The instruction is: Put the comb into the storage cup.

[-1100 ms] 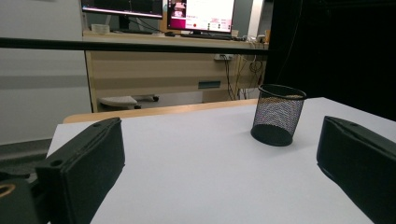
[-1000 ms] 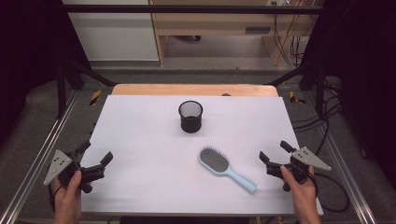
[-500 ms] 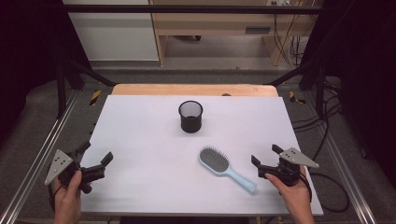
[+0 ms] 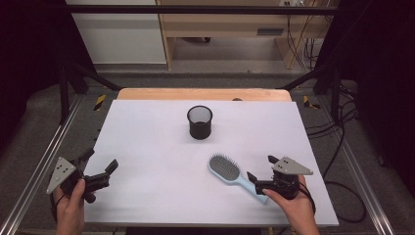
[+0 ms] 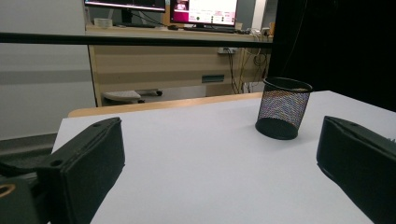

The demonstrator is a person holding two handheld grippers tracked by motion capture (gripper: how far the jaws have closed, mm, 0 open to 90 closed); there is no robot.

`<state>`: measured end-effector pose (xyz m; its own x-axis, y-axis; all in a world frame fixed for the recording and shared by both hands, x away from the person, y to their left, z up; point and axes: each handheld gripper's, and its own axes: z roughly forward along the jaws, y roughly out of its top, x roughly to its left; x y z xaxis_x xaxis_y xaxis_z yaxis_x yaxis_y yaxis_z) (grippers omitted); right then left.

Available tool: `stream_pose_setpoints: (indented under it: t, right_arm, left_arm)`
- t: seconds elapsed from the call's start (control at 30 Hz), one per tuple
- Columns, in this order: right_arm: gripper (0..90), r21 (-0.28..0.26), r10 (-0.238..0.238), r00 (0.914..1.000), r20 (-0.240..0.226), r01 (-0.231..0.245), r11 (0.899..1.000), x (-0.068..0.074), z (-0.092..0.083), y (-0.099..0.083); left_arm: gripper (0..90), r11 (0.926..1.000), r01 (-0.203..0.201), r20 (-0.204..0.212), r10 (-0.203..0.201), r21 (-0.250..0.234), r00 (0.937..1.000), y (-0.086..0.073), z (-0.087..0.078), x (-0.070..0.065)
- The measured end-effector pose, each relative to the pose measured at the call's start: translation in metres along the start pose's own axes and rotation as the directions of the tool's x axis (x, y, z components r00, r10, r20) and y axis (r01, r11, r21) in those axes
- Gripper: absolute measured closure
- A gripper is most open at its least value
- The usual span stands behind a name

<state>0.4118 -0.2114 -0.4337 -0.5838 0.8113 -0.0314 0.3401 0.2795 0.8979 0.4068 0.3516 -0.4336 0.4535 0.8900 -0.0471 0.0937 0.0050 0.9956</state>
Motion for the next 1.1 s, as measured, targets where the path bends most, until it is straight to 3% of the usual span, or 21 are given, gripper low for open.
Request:
stream_pose_setpoints:
  t: [0.2, 0.3, 0.37, 0.5, 0.53, 0.57, 0.6, 0.67, 0.8, 1.1]
  right_arm:
    - [9.1, 0.118, -0.043, 0.9977, -0.052, 0.049, 0.992, 0.017, 0.010, 0.007]
    - [11.1, 0.148, -0.062, 0.9957, -0.069, 0.072, 0.986, 0.020, 0.014, 0.007]
    - [11.1, 0.196, -0.090, 0.9928, -0.079, 0.104, 0.975, 0.024, 0.018, 0.006]
    - [10.9, 0.259, -0.088, 0.9917, -0.093, 0.110, 0.960, 0.026, 0.026, 0.003]
    - [10.9, 0.259, -0.088, 0.9917, -0.093, 0.110, 0.960, 0.026, 0.026, 0.003]
    - [10.6, 0.288, -0.090, 0.9914, -0.095, 0.114, 0.951, 0.026, 0.028, 0.002]
    - [10.6, 0.288, -0.090, 0.9914, -0.095, 0.114, 0.951, 0.026, 0.028, 0.002]
    - [10.6, 0.315, -0.097, 0.9883, -0.118, 0.129, 0.940, 0.027, 0.030, 0.001]
    - [16.1, 0.352, -0.097, 0.9880, -0.120, 0.134, 0.926, 0.026, 0.032, 0.001]
    - [31.7, 0.387, -0.085, 0.9877, -0.131, 0.130, 0.913, 0.027, 0.037, 0.000]
  left_arm:
    - [1.2, 0.9999, -0.011, 0.005, 0.011, 0.006, 0.9999, 0.000, 0.000, -0.001]
    - [1.2, 1.0000, -0.008, 0.003, 0.008, 0.002, 1.0000, 0.000, -0.001, -0.001]
    - [1.2, 1.0000, -0.007, -0.007, 0.007, 0.002, 1.0000, 0.000, -0.002, 0.000]
    - [1.3, 1.0000, -0.008, -0.009, 0.008, 0.003, 0.9999, 0.000, -0.002, 0.001]
    - [1.3, 1.0000, -0.008, -0.009, 0.008, 0.003, 0.9999, 0.000, -0.002, 0.001]
    - [1.2, 1.0000, -0.008, -0.009, 0.008, 0.002, 0.9999, 0.000, -0.002, 0.000]
    - [1.2, 1.0000, -0.008, -0.009, 0.008, 0.002, 0.9999, 0.000, -0.002, 0.000]
    - [1.2, 0.9999, -0.009, -0.008, 0.009, 0.004, 0.9999, 0.000, -0.002, 0.000]
    - [1.2, 0.9999, -0.009, -0.008, 0.009, 0.004, 0.9999, 0.000, -0.002, 0.001]
    - [1.3, 0.9999, -0.010, -0.006, 0.010, 0.005, 0.9999, 0.000, -0.002, 0.000]
